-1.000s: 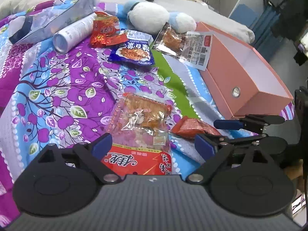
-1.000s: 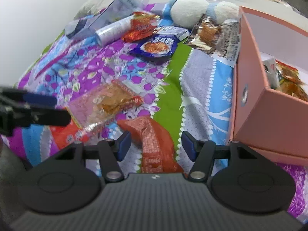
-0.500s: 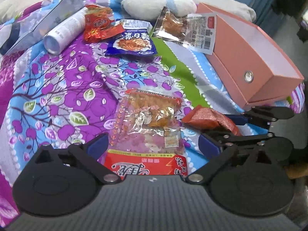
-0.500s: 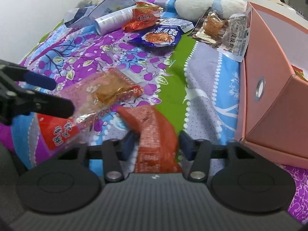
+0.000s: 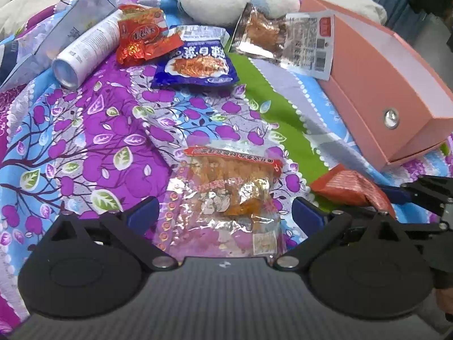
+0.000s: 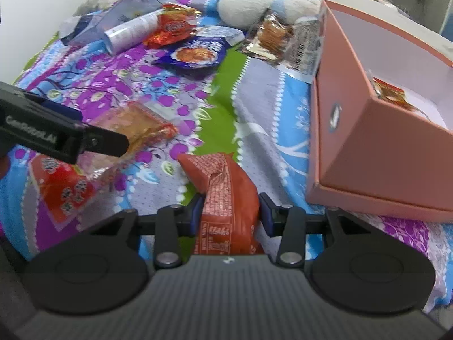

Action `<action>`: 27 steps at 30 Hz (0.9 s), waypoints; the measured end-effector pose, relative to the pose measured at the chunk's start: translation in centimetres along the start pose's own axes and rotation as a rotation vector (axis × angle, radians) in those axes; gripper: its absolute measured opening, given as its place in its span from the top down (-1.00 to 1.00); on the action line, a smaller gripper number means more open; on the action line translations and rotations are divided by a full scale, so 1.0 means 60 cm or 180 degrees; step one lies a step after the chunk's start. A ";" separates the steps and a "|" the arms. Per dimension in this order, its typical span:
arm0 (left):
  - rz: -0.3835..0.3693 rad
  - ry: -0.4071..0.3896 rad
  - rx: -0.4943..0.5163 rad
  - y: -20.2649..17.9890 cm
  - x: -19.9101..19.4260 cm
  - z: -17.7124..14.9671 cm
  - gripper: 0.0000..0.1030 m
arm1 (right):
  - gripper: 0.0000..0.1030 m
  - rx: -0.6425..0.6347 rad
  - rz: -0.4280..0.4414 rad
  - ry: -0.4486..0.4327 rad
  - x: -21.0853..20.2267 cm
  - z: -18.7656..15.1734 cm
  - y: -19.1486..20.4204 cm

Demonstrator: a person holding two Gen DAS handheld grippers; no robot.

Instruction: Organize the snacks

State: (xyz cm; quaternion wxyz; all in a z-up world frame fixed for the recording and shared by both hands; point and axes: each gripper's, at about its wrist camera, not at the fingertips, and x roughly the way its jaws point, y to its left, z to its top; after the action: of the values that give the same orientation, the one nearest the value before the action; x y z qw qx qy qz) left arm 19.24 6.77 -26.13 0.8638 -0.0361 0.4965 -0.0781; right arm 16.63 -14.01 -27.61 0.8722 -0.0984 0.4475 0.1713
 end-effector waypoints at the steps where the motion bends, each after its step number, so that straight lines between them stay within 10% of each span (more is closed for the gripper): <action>1: 0.0052 0.0010 0.0027 -0.005 0.005 -0.001 -0.97 | 0.14 0.0021 -0.0010 0.0006 0.000 -0.001 -0.001; 9: 0.0319 0.0084 -0.0044 -0.018 0.035 -0.012 -0.75 | 0.14 0.0080 -0.0086 0.0008 0.004 -0.009 -0.002; 17: 0.0246 0.0020 -0.0095 -0.037 0.008 -0.003 0.09 | 0.14 0.0161 -0.0149 -0.0019 0.000 -0.005 -0.001; 27: 0.0135 -0.0061 -0.0355 -0.032 -0.035 0.002 0.36 | 0.14 0.0295 -0.0140 -0.0122 -0.026 0.002 -0.009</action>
State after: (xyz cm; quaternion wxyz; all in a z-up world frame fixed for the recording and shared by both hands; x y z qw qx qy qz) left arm 18.10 5.22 -24.00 0.8666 -0.0744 0.4924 -0.0316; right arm 16.08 -14.77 -26.27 0.8878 -0.0644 0.4359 0.1330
